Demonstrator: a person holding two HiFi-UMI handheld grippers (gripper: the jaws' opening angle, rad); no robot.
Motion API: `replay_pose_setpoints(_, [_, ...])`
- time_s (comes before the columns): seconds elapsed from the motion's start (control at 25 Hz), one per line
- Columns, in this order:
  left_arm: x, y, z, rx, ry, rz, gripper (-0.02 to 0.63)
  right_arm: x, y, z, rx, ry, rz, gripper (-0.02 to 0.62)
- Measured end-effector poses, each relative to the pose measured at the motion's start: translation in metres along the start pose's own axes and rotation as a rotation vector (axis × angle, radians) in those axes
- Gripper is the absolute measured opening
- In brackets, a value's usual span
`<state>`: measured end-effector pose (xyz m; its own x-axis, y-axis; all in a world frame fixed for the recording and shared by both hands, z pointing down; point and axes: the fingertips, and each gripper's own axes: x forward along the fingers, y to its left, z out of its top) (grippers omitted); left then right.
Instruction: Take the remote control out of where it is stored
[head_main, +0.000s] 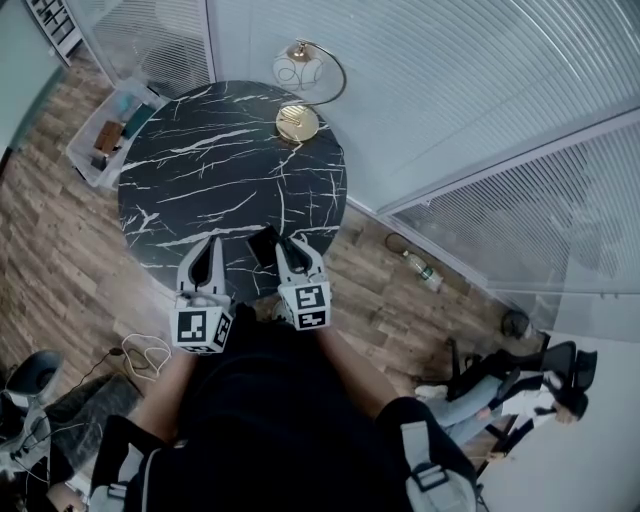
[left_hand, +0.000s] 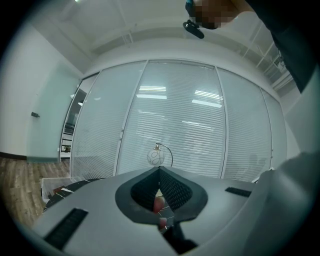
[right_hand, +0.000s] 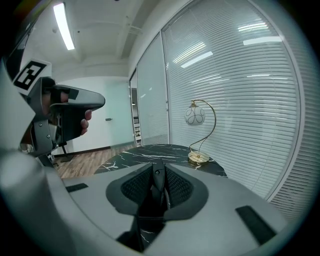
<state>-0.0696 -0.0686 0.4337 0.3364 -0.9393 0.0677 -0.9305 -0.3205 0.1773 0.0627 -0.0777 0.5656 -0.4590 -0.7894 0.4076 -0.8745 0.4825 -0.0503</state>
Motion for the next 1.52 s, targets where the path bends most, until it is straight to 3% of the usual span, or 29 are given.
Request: replay_pose_setpoints(1.52, [0.002, -0.002, 0.001, 0.002, -0.009, -0.004, -0.003, -0.023, 0.0, 0.064, 0.022, -0.147, 0.009, 0.075])
